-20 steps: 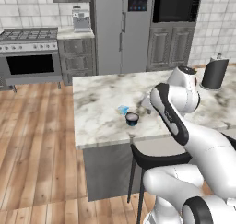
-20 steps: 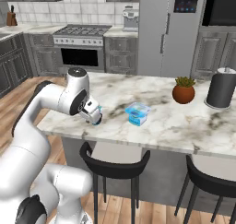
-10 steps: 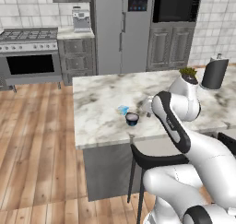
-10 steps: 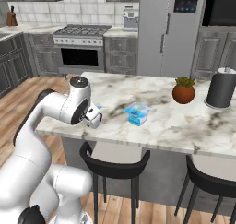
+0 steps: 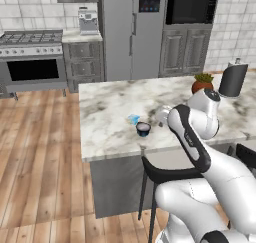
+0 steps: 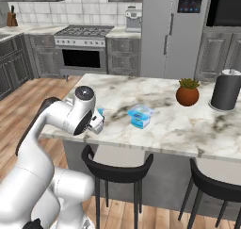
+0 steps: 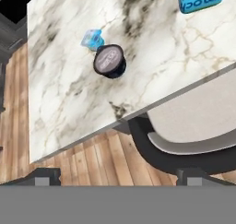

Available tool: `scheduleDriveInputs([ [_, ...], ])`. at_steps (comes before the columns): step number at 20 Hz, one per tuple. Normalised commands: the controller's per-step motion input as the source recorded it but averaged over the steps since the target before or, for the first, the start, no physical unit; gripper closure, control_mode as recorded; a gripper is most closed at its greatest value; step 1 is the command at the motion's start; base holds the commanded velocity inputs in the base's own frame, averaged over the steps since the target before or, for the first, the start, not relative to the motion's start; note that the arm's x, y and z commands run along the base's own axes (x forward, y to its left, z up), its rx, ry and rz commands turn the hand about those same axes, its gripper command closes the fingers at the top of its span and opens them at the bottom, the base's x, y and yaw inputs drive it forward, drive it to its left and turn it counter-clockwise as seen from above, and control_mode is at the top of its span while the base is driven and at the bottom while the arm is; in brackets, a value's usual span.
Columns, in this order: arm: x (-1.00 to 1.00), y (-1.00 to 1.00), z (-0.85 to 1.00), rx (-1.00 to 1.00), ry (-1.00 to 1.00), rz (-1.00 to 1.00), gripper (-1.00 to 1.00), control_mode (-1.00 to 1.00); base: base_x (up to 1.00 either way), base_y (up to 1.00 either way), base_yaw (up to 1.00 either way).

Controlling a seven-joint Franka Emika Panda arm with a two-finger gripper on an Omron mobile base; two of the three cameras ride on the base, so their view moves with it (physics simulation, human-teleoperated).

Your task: Stack the yogurt containers by placing the smaller containers on top of the larger containers.

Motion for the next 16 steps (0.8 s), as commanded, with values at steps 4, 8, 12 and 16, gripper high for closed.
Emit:
scheduleDriveInputs([
  [4,0.19,0.0,0.0,0.08,-0.02,0.0,-1.0,-1.0,0.0,0.0,0.0],
  [8,0.2,0.0,0.0,0.1,0.0,0.0,-1.0,-1.0,0.0,0.0,0.0],
  [12,0.28,0.0,-0.01,0.09,0.0,-0.01,-1.0,-1.0,0.0,0.0,0.0],
  [16,0.25,0.0,-0.06,0.07,0.0,0.0,-1.0,-1.0,0.0,0.0,0.0],
])
